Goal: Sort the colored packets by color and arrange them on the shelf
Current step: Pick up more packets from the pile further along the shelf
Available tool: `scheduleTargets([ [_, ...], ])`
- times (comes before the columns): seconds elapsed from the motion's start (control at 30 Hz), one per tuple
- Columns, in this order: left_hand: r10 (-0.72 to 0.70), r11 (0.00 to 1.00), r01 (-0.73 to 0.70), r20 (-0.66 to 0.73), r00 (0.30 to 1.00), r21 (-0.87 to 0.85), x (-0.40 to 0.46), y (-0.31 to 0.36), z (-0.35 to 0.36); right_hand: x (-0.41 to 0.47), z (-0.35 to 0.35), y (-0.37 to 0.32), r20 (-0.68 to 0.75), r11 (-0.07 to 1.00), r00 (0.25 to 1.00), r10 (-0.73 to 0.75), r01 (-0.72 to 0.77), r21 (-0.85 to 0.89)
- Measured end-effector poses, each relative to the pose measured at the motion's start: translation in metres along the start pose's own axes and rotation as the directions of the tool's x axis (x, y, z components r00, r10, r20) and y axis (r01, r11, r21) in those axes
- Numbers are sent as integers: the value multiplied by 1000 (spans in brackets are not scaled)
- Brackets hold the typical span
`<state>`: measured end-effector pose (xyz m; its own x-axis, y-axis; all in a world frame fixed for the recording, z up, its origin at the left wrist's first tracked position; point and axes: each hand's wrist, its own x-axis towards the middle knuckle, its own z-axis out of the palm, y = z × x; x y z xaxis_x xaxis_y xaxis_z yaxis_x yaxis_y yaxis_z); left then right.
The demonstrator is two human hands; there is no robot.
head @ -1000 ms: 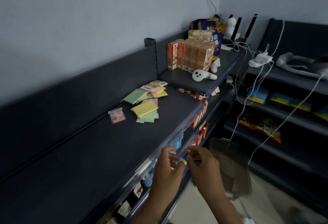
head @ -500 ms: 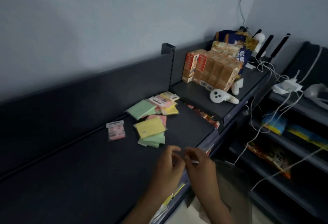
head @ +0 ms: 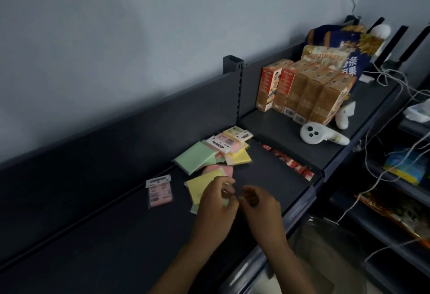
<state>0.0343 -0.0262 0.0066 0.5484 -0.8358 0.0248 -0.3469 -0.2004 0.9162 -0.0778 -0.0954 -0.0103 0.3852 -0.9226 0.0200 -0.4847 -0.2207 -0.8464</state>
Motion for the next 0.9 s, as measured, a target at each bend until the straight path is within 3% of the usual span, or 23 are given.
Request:
scheduleTargets([
  [0.13,-2,978,-1,14,1000,210,26,-7,-7,25,6,2,210,993,975,67,-45,-112],
  [0.23,-67,940,27,104,992,340,42,-13,-9,41,9,4,252,992,964,84,-56,-117],
  [0.4,-146,884,72,128,981,461,61,-12,-4,63,8,5,366,995,926,91,-67,-80],
  [0.57,-273,712,108,132,953,694,77,-6,6,78,-3,7,483,998,875,22,-47,40],
  [0.9,-200,681,115,33,979,723,71,35,-3,104,-8,6,607,989,792,-64,-28,142],
])
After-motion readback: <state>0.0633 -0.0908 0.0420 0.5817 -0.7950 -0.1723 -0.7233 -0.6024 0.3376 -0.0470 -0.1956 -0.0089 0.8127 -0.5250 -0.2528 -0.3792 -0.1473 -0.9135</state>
